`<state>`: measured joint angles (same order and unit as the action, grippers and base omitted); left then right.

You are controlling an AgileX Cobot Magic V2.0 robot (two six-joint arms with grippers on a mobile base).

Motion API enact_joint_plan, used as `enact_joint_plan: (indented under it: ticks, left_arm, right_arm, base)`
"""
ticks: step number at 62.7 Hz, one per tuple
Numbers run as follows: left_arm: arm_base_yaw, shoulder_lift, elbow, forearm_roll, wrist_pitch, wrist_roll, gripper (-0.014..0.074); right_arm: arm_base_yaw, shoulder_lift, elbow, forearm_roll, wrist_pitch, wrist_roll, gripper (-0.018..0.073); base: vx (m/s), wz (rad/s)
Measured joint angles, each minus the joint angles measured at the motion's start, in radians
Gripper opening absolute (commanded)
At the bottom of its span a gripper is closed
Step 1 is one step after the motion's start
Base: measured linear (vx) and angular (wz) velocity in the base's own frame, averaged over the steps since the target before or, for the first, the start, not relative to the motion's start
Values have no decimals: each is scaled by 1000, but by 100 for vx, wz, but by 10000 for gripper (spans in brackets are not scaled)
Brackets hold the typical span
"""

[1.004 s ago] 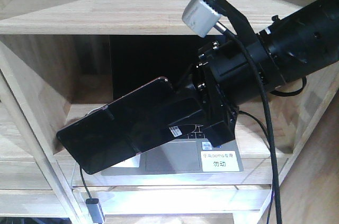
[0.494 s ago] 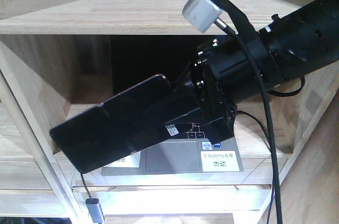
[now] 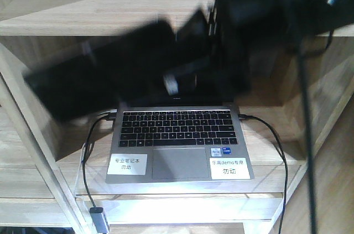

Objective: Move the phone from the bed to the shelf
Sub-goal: 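Raise the phone onto the upper shelf with the right gripper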

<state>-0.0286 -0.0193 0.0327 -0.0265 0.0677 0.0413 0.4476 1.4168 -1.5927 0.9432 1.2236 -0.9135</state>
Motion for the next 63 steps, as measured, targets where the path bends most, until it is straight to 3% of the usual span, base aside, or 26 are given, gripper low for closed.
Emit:
enact_joint_plan:
  ticks: [23, 42, 63]
  left_arm:
    - [0, 0, 0, 0, 0, 0, 1]
    - [0, 0, 0, 0, 0, 0, 1]
    - [0, 0, 0, 0, 0, 0, 1]
  right_arm:
    - [0, -1, -168, -176, -132, 115, -2]
    - [0, 93, -185, -168, -330, 113, -2]
    - [0, 331, -375, -106, -379, 92, -2]
  base:
    - [0, 0]
    - [0, 0]
    - [0, 0]
